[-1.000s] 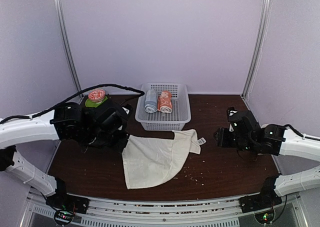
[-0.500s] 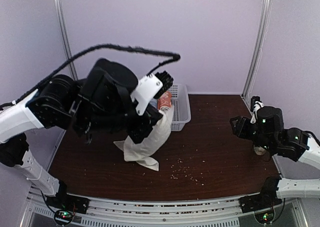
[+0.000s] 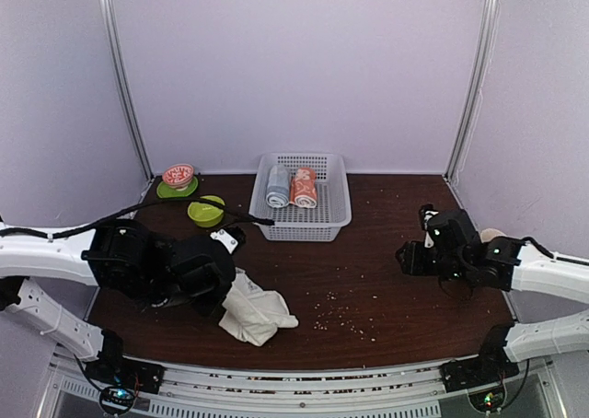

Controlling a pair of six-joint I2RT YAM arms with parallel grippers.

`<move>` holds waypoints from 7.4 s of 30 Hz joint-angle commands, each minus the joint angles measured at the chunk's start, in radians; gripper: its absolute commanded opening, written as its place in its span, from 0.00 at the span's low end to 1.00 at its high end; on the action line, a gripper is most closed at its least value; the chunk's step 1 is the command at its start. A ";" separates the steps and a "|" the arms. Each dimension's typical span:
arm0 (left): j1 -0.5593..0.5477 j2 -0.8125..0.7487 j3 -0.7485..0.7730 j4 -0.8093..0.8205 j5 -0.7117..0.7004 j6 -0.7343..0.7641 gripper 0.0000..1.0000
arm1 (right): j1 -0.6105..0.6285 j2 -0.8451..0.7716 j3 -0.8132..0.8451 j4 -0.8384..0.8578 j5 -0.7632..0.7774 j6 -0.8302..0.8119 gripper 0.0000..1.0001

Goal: Roll the towels
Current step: Adjust the towel at the center of the board, then pick up the towel from the center of the board, then flatten out the towel at the center of the board, then fold the towel at the center of the board.

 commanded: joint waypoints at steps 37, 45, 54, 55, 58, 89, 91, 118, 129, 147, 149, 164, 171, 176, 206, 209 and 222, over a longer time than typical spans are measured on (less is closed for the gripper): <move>0.055 -0.217 -0.184 0.126 -0.049 -0.126 0.00 | 0.009 0.193 0.004 0.137 -0.284 -0.007 0.54; 0.055 -0.241 -0.250 0.115 -0.036 -0.163 0.00 | 0.127 0.441 0.096 0.161 -0.322 0.033 0.54; 0.055 -0.222 -0.250 0.094 -0.053 -0.183 0.00 | 0.201 0.570 0.139 0.032 -0.265 0.084 0.54; 0.055 -0.220 -0.250 0.094 -0.056 -0.181 0.00 | 0.204 0.577 0.144 0.014 -0.252 0.081 0.54; 0.056 -0.218 -0.250 0.094 -0.060 -0.178 0.00 | 0.206 0.608 0.157 -0.023 -0.236 0.066 0.51; 0.207 -0.310 0.059 0.373 -0.154 0.335 0.00 | 0.001 0.121 0.639 -0.345 0.040 -0.267 0.00; 0.207 -0.312 0.001 0.378 -0.119 0.310 0.00 | 0.001 0.070 0.532 -0.324 0.029 -0.258 0.00; 0.206 -0.644 -0.233 0.256 0.416 0.189 0.00 | 0.001 -0.334 0.419 -0.457 -0.147 -0.231 0.00; 0.352 -0.279 -0.305 0.574 0.419 0.264 0.00 | -0.103 -0.094 0.185 -0.097 -0.180 -0.122 0.00; 0.404 -0.471 -0.312 0.559 0.873 0.355 0.00 | -0.176 -0.272 0.124 -0.138 -0.466 -0.283 0.00; 0.343 -0.573 -0.333 0.535 0.855 0.319 0.00 | -0.174 -0.351 0.139 -0.207 -0.494 -0.280 0.00; 0.343 -0.585 -0.431 0.645 0.721 0.353 0.00 | -0.176 -0.300 0.011 0.017 -0.375 -0.064 0.00; 0.506 -0.201 -0.405 0.864 0.742 0.404 0.00 | -0.181 -0.057 -0.005 0.180 -0.216 -0.051 0.00; 0.571 -0.040 -0.319 0.842 0.614 0.427 0.00 | -0.195 0.126 0.040 0.177 -0.106 -0.023 0.00; 0.669 -0.048 -0.427 0.845 0.622 0.360 0.00 | -0.228 0.190 0.018 0.218 -0.134 -0.027 0.00; 0.669 -0.087 -0.458 0.831 0.612 0.338 0.00 | -0.225 0.148 -0.017 0.222 -0.141 -0.018 0.00; 0.668 -0.213 -0.479 0.851 0.636 0.368 0.00 | -0.225 -0.035 -0.098 0.246 -0.129 -0.024 0.00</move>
